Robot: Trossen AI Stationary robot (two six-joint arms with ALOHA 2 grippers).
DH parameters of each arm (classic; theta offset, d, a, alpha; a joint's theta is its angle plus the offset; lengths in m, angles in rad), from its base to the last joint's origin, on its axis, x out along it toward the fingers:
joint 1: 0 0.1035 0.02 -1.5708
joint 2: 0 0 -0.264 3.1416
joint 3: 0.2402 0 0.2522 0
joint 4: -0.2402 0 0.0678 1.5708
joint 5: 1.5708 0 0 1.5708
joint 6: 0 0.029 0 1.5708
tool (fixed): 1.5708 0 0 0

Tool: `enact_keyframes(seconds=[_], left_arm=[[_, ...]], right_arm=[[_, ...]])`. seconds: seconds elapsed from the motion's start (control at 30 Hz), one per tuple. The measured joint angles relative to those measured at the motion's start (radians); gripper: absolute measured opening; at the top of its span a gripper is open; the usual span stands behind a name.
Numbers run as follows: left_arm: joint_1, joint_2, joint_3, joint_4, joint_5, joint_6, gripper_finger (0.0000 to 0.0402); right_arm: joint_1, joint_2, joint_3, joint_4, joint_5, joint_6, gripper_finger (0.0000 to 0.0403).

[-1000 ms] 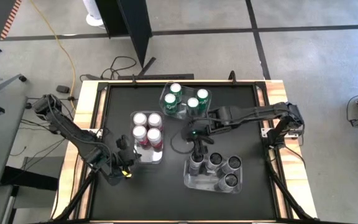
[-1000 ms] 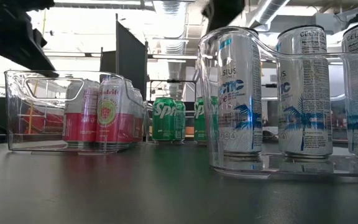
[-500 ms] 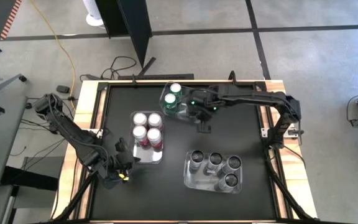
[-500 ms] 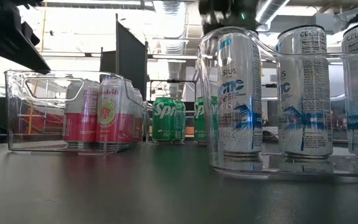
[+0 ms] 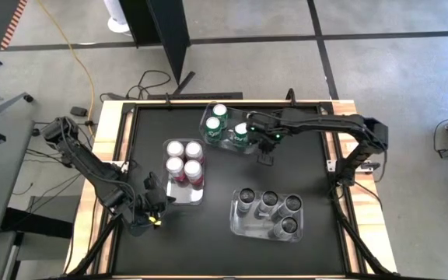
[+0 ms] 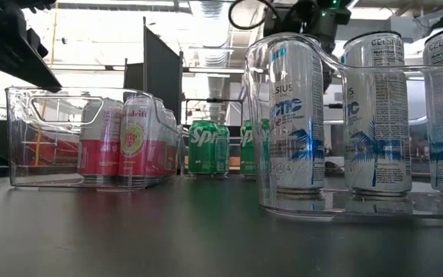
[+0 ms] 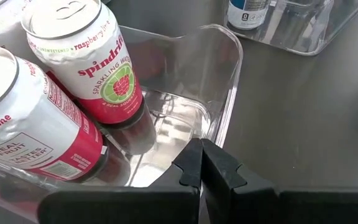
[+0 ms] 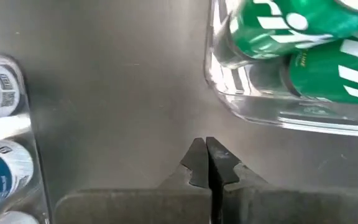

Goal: Sort soda cans
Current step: Move the middle transparent bin to the top left of the table

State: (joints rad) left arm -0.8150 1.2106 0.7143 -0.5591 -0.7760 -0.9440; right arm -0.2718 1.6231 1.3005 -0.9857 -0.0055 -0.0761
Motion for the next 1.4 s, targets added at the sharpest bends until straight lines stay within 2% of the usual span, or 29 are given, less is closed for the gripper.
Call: enact_keyframes(seconds=[0.13, 0.33, 0.6, 0.83, 0.93, 1.07, 1.23, 1.4], left_arm=[[0.006, 0.0, 0.001, -0.005, 0.007, -0.003, 0.0], [0.008, 0.0, 0.001, -0.01, 0.01, -0.012, 0.0], [0.008, 0.039, 0.003, -0.009, 0.005, -0.076, 0.0], [0.018, 0.108, 0.004, 0.109, 0.018, 0.003, 0.0], [0.022, 0.113, 0.005, 0.133, 0.068, -0.004, 0.0], [0.021, 0.104, 0.012, 0.152, 0.071, 0.053, 0.0], [0.016, 0.069, 0.039, 0.074, -0.015, 0.112, 0.0], [0.014, 0.051, 0.067, 0.073, -0.144, 0.185, 0.0]], right_arm=[[-0.016, 0.001, -0.016, -0.008, 0.013, -0.006, 0.0], [-0.078, -0.008, -0.015, -0.022, 0.124, 0.021, 0.0], [-0.081, -0.006, -0.015, -0.029, 0.124, 0.0, 0.0], [-0.111, -0.006, -0.015, -0.021, 0.126, -0.003, 0.0], [-0.114, -0.006, -0.015, -0.019, 0.128, -0.003, 0.0], [-0.114, -0.006, -0.015, -0.008, 0.127, -0.004, 0.0], [-0.113, -0.006, -0.015, 0.005, 0.127, -0.008, 0.0], [-0.098, -0.006, -0.015, 0.017, 0.127, -0.011, 0.0]])
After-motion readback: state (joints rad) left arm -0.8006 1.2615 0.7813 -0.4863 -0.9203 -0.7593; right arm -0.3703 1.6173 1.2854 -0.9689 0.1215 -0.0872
